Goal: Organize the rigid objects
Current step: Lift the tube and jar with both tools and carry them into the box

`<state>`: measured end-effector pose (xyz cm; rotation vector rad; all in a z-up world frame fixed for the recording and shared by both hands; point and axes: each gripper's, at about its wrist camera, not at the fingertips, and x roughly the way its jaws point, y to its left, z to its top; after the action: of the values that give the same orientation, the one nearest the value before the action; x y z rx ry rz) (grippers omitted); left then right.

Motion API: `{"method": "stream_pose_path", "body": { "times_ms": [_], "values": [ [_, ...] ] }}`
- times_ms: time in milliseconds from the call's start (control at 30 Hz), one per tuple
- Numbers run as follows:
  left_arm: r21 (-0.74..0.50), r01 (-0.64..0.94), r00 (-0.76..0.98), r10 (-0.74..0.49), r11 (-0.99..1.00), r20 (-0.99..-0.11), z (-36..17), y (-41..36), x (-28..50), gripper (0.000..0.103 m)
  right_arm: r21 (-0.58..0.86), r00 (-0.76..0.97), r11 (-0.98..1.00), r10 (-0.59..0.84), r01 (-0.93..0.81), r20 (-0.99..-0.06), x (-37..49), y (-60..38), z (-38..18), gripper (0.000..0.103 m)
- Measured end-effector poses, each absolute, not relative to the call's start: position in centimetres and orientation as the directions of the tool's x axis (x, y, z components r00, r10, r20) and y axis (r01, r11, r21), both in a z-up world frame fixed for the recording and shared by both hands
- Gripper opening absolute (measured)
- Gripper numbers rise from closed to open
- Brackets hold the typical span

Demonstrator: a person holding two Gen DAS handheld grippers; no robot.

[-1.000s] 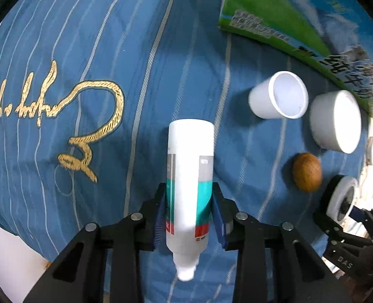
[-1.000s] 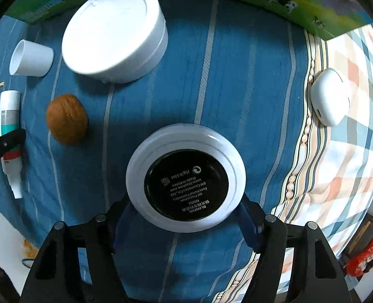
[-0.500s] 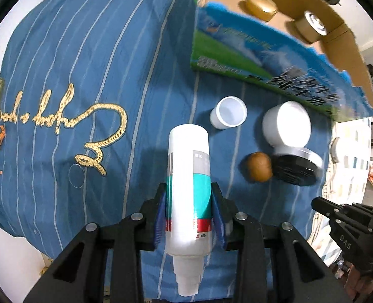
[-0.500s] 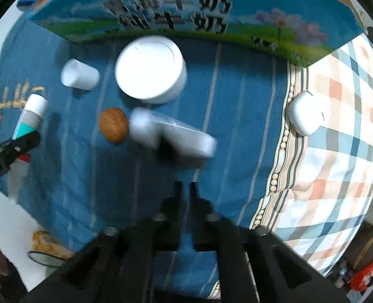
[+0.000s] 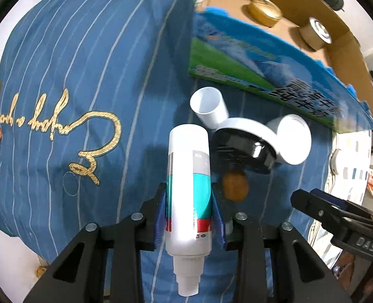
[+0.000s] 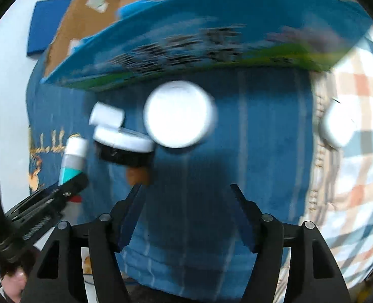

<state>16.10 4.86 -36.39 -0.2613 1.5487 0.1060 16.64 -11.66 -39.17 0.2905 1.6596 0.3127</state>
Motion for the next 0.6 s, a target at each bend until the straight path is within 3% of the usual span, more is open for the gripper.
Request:
{"method": "stream_pose_path", "body": {
  "times_ms": [267,467,500,533,567,600],
  "values": [
    [-0.107,-0.285,0.025,-0.105,0.953,-0.994,-36.8,7.7,15.7,0.030,0.330,-0.040,0.933,0.328,-0.144,-0.944,18.9,-5.8,-37.6,0.069],
    [-0.104,-0.310,0.013,-0.105,0.945,-0.994,-37.4,9.6,15.5,0.030,0.115,-0.025,0.895,0.115,-0.431,-0.993,19.5,1.0,-39.0,0.069],
    [-0.103,-0.312,0.010,-0.105,0.944,-0.994,-37.5,9.9,15.4,0.030,0.104,-0.037,0.888,0.098,-0.449,-0.995,19.7,1.6,-39.6,0.064],
    [-0.103,-0.317,0.008,-0.106,0.943,-0.994,-37.6,10.2,15.4,0.030,0.084,-0.002,0.878,0.094,-0.471,-0.996,19.8,2.4,-39.6,0.049],
    [-0.102,-0.319,0.007,-0.106,0.942,-0.994,-37.7,10.3,15.3,0.030,0.076,-0.006,0.878,0.083,-0.472,-0.996,20.0,2.3,-39.9,0.044],
    [-0.103,-0.320,0.006,-0.106,0.942,-0.994,-37.7,10.5,15.3,0.030,0.113,-0.048,0.881,0.102,-0.459,-0.994,20.3,2.7,-40.4,0.030]
  ]
}}
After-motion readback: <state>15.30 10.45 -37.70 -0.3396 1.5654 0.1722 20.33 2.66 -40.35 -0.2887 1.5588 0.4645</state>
